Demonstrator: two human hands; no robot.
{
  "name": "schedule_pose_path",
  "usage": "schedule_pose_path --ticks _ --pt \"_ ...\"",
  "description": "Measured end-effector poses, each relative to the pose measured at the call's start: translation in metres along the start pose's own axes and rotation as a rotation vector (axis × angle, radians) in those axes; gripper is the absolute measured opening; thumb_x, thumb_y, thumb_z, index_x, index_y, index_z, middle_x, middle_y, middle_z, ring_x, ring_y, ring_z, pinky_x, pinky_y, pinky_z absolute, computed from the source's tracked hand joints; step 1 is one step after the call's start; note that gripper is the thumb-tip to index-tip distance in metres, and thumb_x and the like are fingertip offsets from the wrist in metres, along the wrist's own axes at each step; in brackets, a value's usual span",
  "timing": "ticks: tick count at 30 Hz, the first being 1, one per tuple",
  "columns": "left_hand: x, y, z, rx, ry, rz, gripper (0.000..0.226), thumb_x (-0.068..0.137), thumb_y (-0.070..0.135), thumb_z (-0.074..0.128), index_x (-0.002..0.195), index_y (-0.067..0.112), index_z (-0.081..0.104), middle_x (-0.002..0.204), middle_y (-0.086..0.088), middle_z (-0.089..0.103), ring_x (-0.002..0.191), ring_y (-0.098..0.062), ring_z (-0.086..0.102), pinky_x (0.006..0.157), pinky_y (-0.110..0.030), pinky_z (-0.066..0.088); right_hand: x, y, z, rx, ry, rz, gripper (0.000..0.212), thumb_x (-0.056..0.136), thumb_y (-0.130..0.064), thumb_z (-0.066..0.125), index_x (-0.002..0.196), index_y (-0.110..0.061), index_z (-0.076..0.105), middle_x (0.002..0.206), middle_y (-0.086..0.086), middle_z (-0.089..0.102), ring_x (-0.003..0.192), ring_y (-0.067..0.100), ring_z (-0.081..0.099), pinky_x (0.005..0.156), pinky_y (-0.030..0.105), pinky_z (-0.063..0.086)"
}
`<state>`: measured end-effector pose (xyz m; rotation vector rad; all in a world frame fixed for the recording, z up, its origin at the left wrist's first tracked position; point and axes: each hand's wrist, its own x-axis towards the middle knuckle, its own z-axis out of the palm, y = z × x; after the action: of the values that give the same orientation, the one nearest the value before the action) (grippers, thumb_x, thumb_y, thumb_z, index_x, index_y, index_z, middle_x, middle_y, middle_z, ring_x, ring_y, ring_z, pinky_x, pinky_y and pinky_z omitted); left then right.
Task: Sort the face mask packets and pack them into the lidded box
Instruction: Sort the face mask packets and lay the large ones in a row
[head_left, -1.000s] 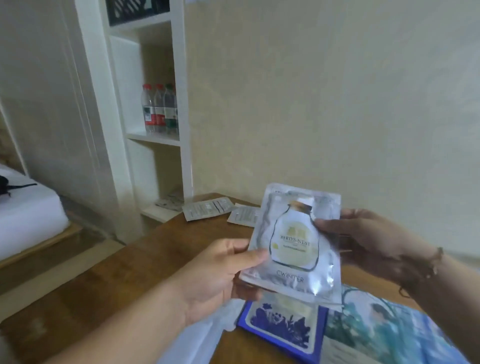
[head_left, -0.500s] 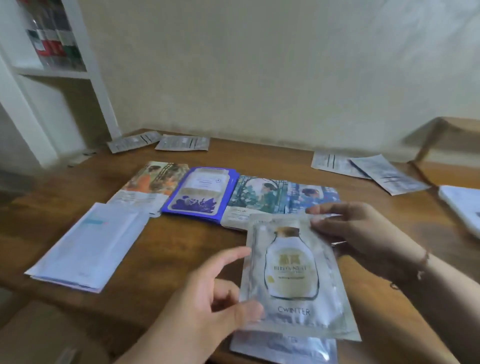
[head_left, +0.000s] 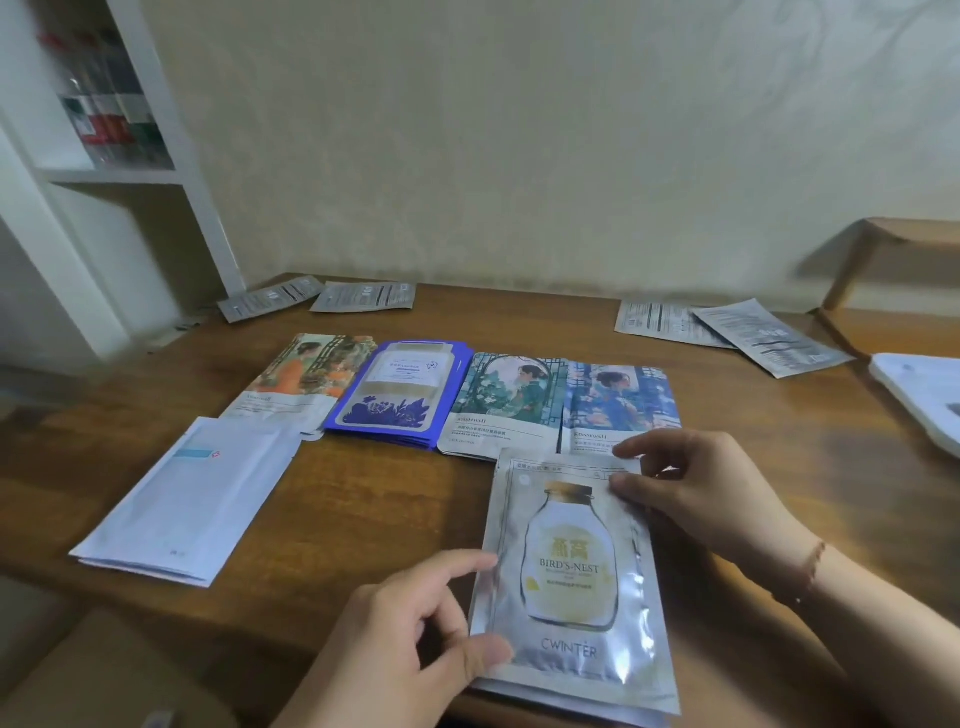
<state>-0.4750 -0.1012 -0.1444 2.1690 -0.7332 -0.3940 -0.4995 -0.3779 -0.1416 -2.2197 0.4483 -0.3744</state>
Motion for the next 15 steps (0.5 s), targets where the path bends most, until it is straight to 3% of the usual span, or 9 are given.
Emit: schedule_pose_path --ticks 2,4,5,6,8,9,11,15 --pt "-0.001 -0.007 0.001 0.093 0.057 0.086 0.035 0.071 0.072 0.062 0.105 0.064 0.055 0.082 0.023 0.058 0.084 0.012 0.052 0.068 -0.005 0.04 -0.002 -0.001 -0.003 -0.104 0.067 -0.046 0.023 0.074 -0.035 0.08 0.095 -0.029 0.072 0.078 -0.011 0.065 0.061 0.005 0.058 0.054 0.01 0.041" --pt "0.0 -0.012 -0.002 0.205 0.133 0.216 0.045 0.072 0.086 0.046 0.109 0.062 0.056 0.093 0.028 0.054 0.095 0.012 0.053 0.07 -0.005 0.041 -0.012 -0.007 -0.01 -0.231 0.182 -0.226 0.035 0.078 -0.048 0.071 0.108 -0.029 0.069 0.099 -0.015 0.063 0.078 0.003 0.058 0.065 0.009 0.042" --pt "0.003 -0.012 -0.004 0.26 0.158 0.302 0.056 0.075 0.087 0.044 0.12 0.056 0.055 0.108 0.033 0.051 0.106 0.012 0.051 0.076 -0.007 0.041 -0.02 -0.012 -0.013 -0.291 0.182 -0.343 0.046 0.08 -0.058 0.063 0.117 -0.03 0.065 0.113 -0.014 0.06 0.092 0.002 0.056 0.076 0.011 0.042" --pt "0.007 -0.009 -0.006 0.313 0.139 0.37 0.069 0.076 0.087 0.044 0.134 0.05 0.046 0.13 0.036 0.04 0.123 0.012 0.041 0.09 -0.012 0.039 -0.029 -0.016 -0.015 -0.357 0.121 -0.441 0.061 0.081 -0.069 0.055 0.129 -0.03 0.058 0.129 -0.012 0.054 0.112 0.004 0.051 0.091 0.02 0.042" --pt "0.018 0.001 -0.011 0.372 -0.021 0.404 0.098 0.071 0.087 0.048 0.152 0.046 0.01 0.155 0.034 -0.006 0.144 0.01 -0.003 0.114 -0.025 0.018 -0.046 -0.018 -0.014 -0.514 -0.101 -0.539 0.095 0.075 -0.086 0.042 0.15 -0.029 0.029 0.157 -0.009 0.026 0.145 0.014 0.021 0.114 0.036 0.026" --pt "0.025 0.004 -0.015 0.395 -0.124 0.373 0.111 0.068 0.085 0.052 0.152 0.044 -0.008 0.152 0.034 -0.026 0.142 0.007 -0.023 0.118 -0.029 0.005 -0.051 -0.017 -0.012 -0.579 -0.222 -0.534 0.109 0.07 -0.092 0.037 0.155 -0.03 0.009 0.162 -0.01 0.005 0.15 0.013 0.002 0.119 0.037 0.013" --pt "0.039 0.008 -0.022 0.472 -0.271 0.348 0.126 0.066 0.078 0.062 0.144 0.042 -0.029 0.141 0.034 -0.046 0.132 0.008 -0.04 0.118 -0.033 -0.014 -0.058 -0.014 -0.009 -0.667 -0.403 -0.459 0.127 0.058 -0.101 0.028 0.149 -0.03 -0.024 0.157 -0.014 -0.028 0.143 0.005 -0.026 0.117 0.036 -0.007" --pt "0.055 -0.003 -0.024 0.587 -0.381 0.385 0.137 0.062 0.075 0.071 0.14 0.042 -0.037 0.142 0.027 -0.048 0.134 0.003 -0.041 0.119 -0.045 -0.017 -0.062 -0.013 -0.009 -0.701 -0.472 -0.394 0.135 0.054 -0.1 0.038 0.141 -0.028 -0.036 0.146 -0.016 -0.046 0.134 0.001 -0.041 0.115 0.032 -0.018"
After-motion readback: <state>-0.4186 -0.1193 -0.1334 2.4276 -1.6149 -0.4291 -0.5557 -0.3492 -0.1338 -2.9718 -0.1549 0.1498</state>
